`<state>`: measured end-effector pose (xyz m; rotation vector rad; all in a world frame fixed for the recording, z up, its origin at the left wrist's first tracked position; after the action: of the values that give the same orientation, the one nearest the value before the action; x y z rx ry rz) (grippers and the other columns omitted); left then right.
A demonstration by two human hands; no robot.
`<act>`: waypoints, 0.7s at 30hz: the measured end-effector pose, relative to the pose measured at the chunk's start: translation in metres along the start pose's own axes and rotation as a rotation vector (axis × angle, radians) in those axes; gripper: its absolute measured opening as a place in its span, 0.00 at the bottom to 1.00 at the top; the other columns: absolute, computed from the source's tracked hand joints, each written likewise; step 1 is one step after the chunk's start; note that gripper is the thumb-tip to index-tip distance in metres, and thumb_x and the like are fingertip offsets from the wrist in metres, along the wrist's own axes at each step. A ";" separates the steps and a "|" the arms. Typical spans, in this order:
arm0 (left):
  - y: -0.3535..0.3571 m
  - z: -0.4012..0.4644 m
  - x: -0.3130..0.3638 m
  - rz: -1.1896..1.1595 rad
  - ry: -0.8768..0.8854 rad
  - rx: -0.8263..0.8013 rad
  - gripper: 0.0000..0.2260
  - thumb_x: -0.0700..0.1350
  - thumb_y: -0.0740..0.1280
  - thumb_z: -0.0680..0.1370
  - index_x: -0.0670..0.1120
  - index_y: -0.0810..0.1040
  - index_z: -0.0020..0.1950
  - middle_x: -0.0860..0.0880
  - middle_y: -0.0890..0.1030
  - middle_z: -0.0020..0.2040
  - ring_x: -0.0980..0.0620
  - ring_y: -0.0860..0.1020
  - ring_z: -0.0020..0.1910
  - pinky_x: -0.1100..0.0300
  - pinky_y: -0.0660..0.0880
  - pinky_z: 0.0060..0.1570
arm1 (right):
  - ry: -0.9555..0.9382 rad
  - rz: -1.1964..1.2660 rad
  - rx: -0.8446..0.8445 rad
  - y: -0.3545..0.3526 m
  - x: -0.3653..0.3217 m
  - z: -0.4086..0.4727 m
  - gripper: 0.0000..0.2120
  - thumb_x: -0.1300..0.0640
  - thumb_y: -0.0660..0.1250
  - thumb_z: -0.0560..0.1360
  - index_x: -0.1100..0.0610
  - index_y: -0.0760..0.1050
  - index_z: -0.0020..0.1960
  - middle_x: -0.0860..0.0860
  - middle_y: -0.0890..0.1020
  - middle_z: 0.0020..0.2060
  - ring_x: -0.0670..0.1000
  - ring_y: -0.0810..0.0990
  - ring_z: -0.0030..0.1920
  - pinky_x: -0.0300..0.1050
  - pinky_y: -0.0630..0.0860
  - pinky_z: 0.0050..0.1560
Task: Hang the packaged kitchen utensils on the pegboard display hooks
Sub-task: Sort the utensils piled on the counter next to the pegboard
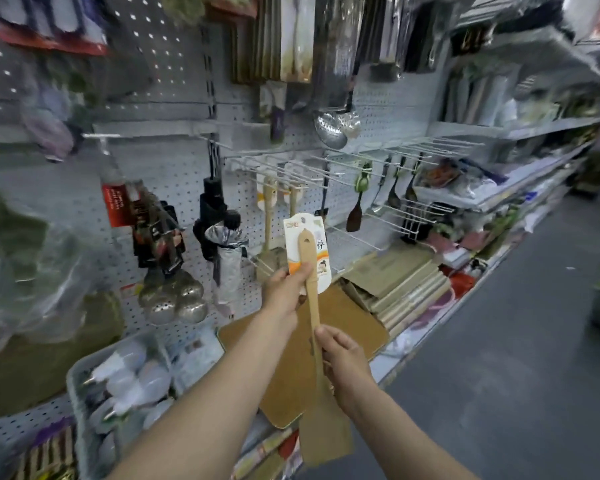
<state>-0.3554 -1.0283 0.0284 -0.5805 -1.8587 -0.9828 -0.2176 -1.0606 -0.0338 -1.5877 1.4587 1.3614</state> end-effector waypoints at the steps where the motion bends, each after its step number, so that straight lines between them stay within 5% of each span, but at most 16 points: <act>1: 0.011 0.008 -0.003 0.006 -0.001 0.011 0.05 0.43 0.75 0.76 0.47 0.83 0.51 0.49 0.87 0.50 0.48 0.82 0.50 0.56 0.75 0.45 | 0.010 0.002 -0.002 -0.008 -0.003 0.014 0.08 0.56 0.71 0.79 0.58 0.84 0.55 0.51 0.84 0.37 0.48 0.80 0.35 0.38 0.77 0.33; 10: 0.084 0.070 -0.013 -0.056 0.051 0.136 0.07 0.44 0.76 0.74 0.47 0.83 0.50 0.50 0.87 0.49 0.48 0.81 0.52 0.50 0.75 0.57 | 0.026 -0.023 -0.180 -0.064 -0.045 0.127 0.06 0.56 0.71 0.79 0.55 0.85 0.53 0.54 0.85 0.43 0.53 0.81 0.44 0.48 0.77 0.45; 14: 0.123 0.085 -0.014 -0.107 0.083 0.225 0.05 0.43 0.76 0.74 0.47 0.83 0.48 0.48 0.86 0.50 0.49 0.81 0.49 0.56 0.74 0.47 | 0.048 -0.049 -0.271 -0.089 -0.068 0.168 0.06 0.55 0.72 0.78 0.55 0.85 0.53 0.56 0.87 0.46 0.55 0.83 0.45 0.50 0.77 0.48; 21: 0.146 0.103 -0.012 -0.149 0.140 0.335 0.05 0.41 0.75 0.74 0.46 0.81 0.47 0.47 0.86 0.47 0.47 0.82 0.48 0.50 0.77 0.54 | 0.091 -0.056 -0.394 -0.100 -0.090 0.209 0.05 0.57 0.73 0.77 0.56 0.85 0.52 0.51 0.86 0.37 0.50 0.81 0.38 0.42 0.76 0.38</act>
<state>-0.2967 -0.8601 0.0479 -0.1702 -1.9049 -0.7614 -0.1724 -0.8161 -0.0361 -1.9405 1.2364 1.6363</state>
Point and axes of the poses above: each hand's wrist, its own z-axis towards the middle knuckle, its own y-axis out of the palm, x = y × z, the point moved 2 cm from there along z, towards the middle knuckle
